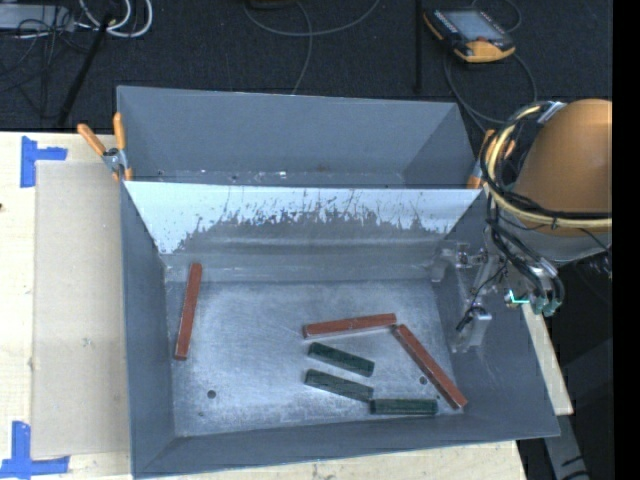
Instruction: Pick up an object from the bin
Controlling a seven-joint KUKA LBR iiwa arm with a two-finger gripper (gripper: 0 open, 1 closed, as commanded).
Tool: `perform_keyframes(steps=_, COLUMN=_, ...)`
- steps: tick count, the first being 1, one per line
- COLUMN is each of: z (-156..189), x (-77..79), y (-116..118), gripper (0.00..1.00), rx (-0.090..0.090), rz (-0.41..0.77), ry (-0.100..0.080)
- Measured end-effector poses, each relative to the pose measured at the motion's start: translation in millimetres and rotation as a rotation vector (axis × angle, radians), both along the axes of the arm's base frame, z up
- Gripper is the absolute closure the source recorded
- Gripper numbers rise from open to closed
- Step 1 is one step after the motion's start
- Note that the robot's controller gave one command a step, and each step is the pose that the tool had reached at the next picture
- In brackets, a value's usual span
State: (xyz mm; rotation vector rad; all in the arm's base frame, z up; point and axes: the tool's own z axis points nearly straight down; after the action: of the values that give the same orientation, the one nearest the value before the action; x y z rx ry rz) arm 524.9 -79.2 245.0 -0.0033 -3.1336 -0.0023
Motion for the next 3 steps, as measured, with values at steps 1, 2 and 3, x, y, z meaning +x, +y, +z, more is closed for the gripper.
perform_keyframes(steps=1, z=-84, x=31.7, y=13, gripper=0.0, rx=-0.002, rz=-0.308, ry=-0.002)
perform_keyframes(steps=2, z=-169, x=86.9, y=31, gripper=0.0, rx=-0.002, rz=-0.201, ry=-0.006)
perform_keyframes(steps=3, z=-175, x=36.3, y=50, gripper=0.0, rx=-0.002, rz=-0.159, ry=-0.005)
